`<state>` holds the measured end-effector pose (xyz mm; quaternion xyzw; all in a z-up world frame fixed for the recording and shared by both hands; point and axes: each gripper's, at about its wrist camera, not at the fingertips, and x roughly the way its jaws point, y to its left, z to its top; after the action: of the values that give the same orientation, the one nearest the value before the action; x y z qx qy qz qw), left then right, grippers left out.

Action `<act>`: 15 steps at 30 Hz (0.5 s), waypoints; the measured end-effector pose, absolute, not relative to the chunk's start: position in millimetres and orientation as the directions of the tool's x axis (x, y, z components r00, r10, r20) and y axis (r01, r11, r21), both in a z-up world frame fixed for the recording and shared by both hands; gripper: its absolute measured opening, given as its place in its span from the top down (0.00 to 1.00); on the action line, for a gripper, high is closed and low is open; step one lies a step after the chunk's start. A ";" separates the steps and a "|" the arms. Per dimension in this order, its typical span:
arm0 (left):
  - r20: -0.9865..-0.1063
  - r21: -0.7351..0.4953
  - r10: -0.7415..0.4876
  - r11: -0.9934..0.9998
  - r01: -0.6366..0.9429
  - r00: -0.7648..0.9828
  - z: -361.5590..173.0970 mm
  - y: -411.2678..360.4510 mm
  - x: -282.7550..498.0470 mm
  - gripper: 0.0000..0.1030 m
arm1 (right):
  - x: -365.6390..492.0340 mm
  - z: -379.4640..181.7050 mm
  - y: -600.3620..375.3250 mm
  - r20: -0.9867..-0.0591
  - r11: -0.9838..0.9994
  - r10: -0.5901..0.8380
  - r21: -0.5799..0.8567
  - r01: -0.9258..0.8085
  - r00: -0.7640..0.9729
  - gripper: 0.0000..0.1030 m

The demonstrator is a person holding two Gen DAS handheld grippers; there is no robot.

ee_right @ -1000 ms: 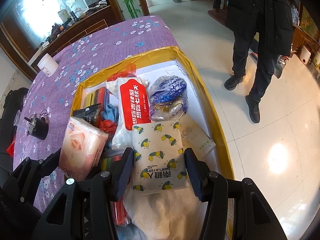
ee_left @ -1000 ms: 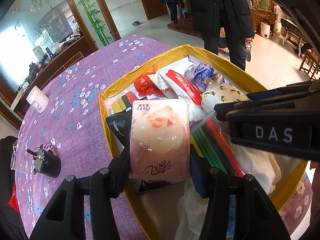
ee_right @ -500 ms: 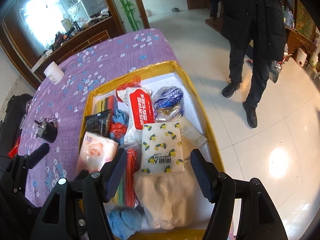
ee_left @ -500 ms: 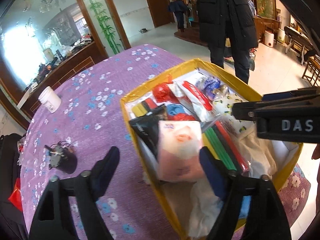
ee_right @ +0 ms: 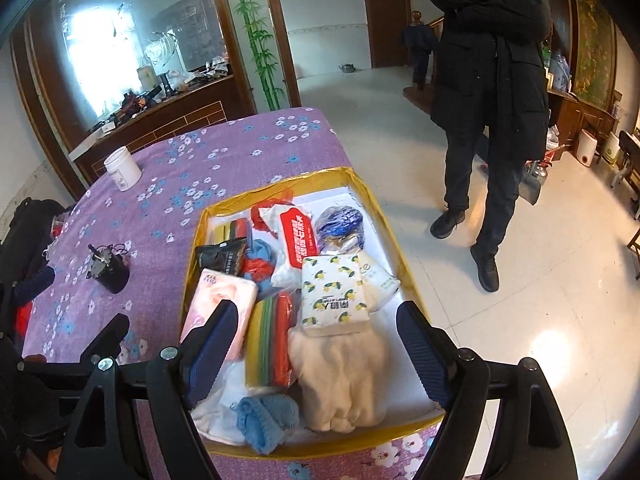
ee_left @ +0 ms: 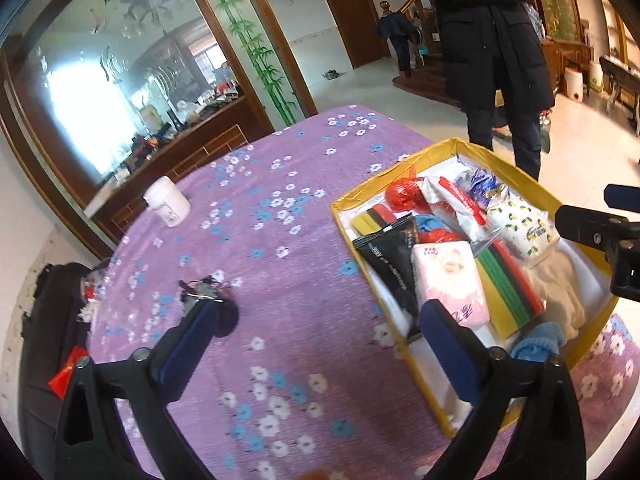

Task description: Organize soft objects

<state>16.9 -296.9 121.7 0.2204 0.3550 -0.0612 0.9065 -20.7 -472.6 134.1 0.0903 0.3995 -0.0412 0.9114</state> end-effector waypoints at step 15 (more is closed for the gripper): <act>-0.702 0.348 0.041 0.890 0.293 0.711 123.9 -301.9 11.6 0.00 | -32.4 143.6 -465.3 -0.708 0.987 0.009 0.121 0.110 0.706 0.17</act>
<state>11.6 -301.9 123.9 0.2235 0.3738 -0.0704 0.8974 -32.4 -465.3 143.6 0.0772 0.3826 -0.0274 0.9203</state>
